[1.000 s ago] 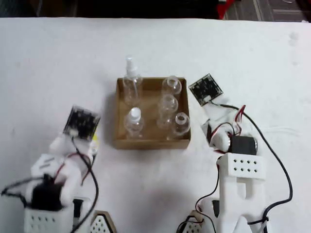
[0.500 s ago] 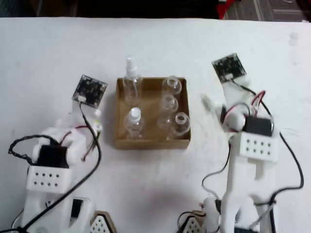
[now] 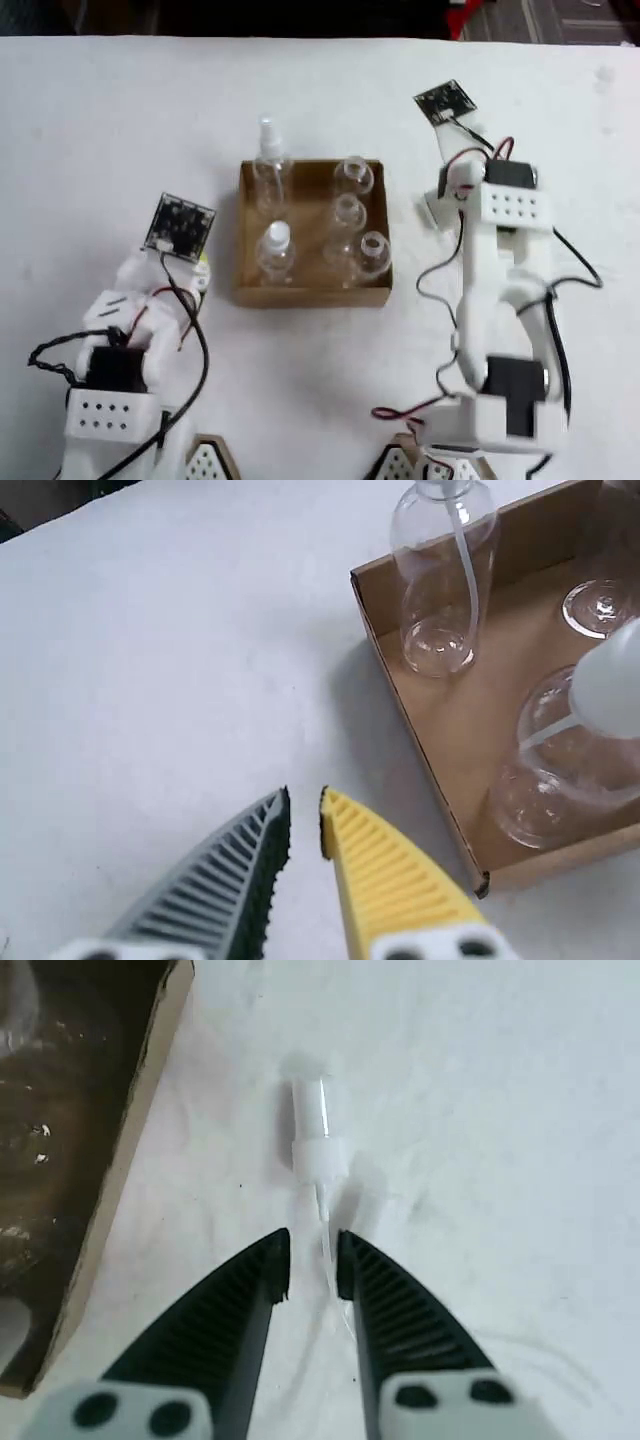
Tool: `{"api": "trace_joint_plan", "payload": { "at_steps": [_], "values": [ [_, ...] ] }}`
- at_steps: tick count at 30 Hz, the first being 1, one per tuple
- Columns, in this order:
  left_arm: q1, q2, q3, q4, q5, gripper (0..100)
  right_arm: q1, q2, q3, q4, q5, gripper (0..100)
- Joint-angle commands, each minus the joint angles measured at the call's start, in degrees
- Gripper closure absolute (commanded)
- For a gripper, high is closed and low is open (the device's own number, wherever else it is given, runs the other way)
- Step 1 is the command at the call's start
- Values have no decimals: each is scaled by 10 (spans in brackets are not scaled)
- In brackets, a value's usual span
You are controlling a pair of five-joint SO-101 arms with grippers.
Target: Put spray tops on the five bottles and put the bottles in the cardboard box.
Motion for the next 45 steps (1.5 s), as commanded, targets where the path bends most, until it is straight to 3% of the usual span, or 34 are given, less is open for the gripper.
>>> {"api": "trace_joint_plan", "payload": {
  "at_steps": [1, 9, 24, 30, 33, 45],
  "values": [
    [-7, -10, 17, -56, -5, 920, -15, 55, -62, 6, -10, 828],
    [-7, -8, 26, -63, -6, 920, -29, 168, -156, 7, 4, 841],
    [-4, -11, 40, -68, -6, 920, -22, 392, -405, 104, 4, 844],
    [-4, -11, 40, -68, -6, 920, -22, 461, -485, 138, 8, 933],
    [-4, -11, 40, -68, -6, 920, -21, 477, -524, 157, 8, 986],
    [-5, -11, 40, -68, -6, 920, -18, 430, -806, 335, 3, 975]
  ]
}}
